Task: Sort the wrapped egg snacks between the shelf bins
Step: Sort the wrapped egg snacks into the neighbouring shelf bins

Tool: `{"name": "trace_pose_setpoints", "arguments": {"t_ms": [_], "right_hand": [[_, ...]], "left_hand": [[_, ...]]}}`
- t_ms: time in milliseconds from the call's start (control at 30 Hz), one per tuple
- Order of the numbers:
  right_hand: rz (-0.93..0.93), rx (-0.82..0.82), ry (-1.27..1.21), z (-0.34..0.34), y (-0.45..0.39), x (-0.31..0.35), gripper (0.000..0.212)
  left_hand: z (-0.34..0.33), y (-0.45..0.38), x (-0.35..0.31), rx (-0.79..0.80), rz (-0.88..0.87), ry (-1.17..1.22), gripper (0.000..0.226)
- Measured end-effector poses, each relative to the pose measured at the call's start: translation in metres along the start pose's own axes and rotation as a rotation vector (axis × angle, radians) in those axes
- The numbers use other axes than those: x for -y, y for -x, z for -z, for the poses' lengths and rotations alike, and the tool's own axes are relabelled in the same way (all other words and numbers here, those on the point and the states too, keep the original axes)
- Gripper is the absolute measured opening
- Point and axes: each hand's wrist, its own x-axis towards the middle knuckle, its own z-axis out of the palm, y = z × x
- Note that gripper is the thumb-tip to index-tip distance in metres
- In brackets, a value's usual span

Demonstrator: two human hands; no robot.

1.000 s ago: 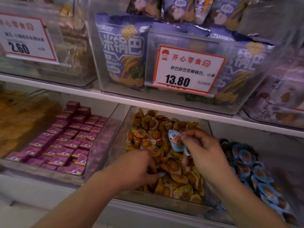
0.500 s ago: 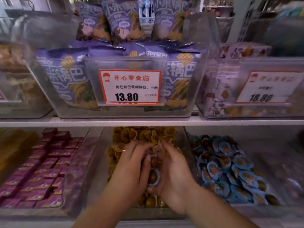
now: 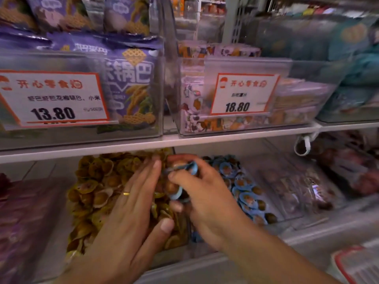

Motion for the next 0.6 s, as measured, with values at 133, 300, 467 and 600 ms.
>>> {"name": "trace_pose_setpoints", "arguments": {"t_ms": [133, 300, 467, 600], "right_hand": [[0.117, -0.270, 0.133, 0.054, -0.017, 0.018, 0.015], [-0.220, -0.221, 0.241, 0.087, -0.040, 0.009, 0.029], [0.038, -0.308, 0.588, 0.081, -0.046, 0.004, 0.022], [0.262, -0.131, 0.695, 0.058, -0.045, -0.021, 0.020]], "left_hand": [[-0.003, -0.004, 0.024, 0.008, 0.128, -0.094, 0.050], [-0.006, 0.002, 0.057, 0.164, 0.302, -0.268, 0.059], [-0.016, -0.005, 0.059, 0.374, 0.229, -0.320, 0.070], [-0.020, -0.005, 0.047, 0.483, 0.250, -0.416, 0.069]]}}
